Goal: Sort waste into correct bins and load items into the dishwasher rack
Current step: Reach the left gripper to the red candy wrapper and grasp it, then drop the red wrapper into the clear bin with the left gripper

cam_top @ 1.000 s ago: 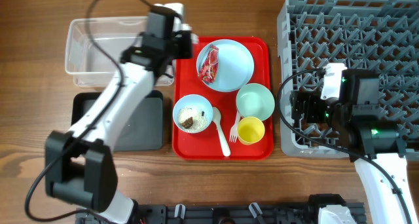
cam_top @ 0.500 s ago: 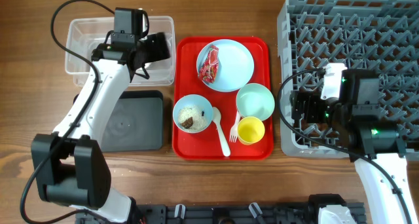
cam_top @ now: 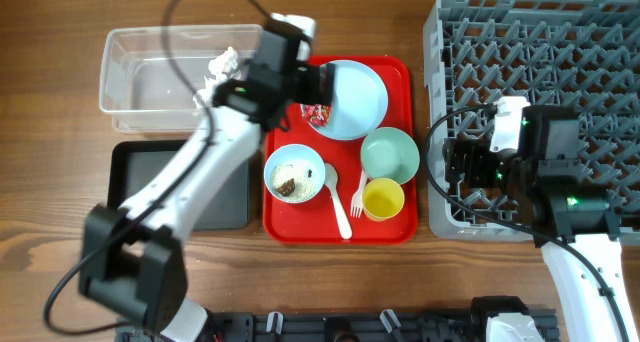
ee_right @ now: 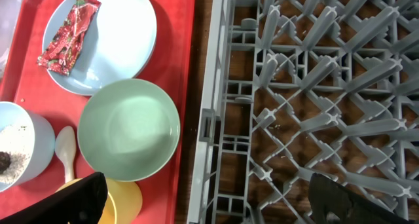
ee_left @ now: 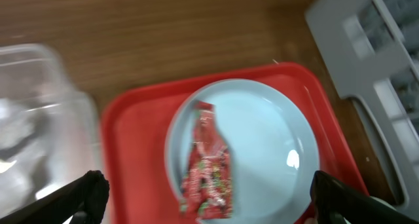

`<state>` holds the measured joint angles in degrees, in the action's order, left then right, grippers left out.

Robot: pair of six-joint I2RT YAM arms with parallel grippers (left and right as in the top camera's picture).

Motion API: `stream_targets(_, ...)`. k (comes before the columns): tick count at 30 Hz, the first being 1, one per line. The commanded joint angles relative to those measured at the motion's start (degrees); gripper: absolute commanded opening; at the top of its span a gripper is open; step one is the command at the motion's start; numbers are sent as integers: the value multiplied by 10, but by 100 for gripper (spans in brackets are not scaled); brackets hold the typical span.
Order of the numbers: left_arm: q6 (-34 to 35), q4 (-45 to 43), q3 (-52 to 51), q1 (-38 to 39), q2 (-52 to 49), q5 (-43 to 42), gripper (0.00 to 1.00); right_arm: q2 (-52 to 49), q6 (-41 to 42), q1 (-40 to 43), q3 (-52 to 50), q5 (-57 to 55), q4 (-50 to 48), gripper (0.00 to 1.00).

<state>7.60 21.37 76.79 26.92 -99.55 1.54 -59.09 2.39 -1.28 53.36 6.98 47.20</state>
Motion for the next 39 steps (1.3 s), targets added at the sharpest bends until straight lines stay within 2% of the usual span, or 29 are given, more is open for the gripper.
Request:
stream_targets(1, -29, -26, 2, 25, -47, 26, 100, -1, 8, 2, 11, -6, 0, 100)
stream_targets(10, -29, -63, 2, 35, -146, 43, 100, -1, 8, 2, 11, -6, 0, 100)
stream_targets(25, -29, -84, 2, 38, -201, 33, 100, -1, 8, 2, 11, -6, 1, 100)
stream_targets(29, -29, -84, 2, 39, -214, 17, 96, -1, 8, 2, 11, -6, 2, 100)
stream_targets(32, -27, -83, 2, 41, -219, 12, 89, -1, 8, 2, 11, -6, 3, 100)
stream_targets(34, -27, -84, 2, 42, -219, 13, 79, -1, 8, 2, 11, -6, 3, 100)
stream_targets(35, -27, -86, 2, 43, -219, 13, 69, -1, 8, 2, 11, -6, 3, 100)
stream_targets(38, -27, -88, 2, 44, -218, 13, 53, -1, 8, 2, 11, -6, 3, 100)
stream_targets(39, -27, -88, 2, 44, -218, 13, 44, -1, 8, 2, 11, -6, 3, 100)
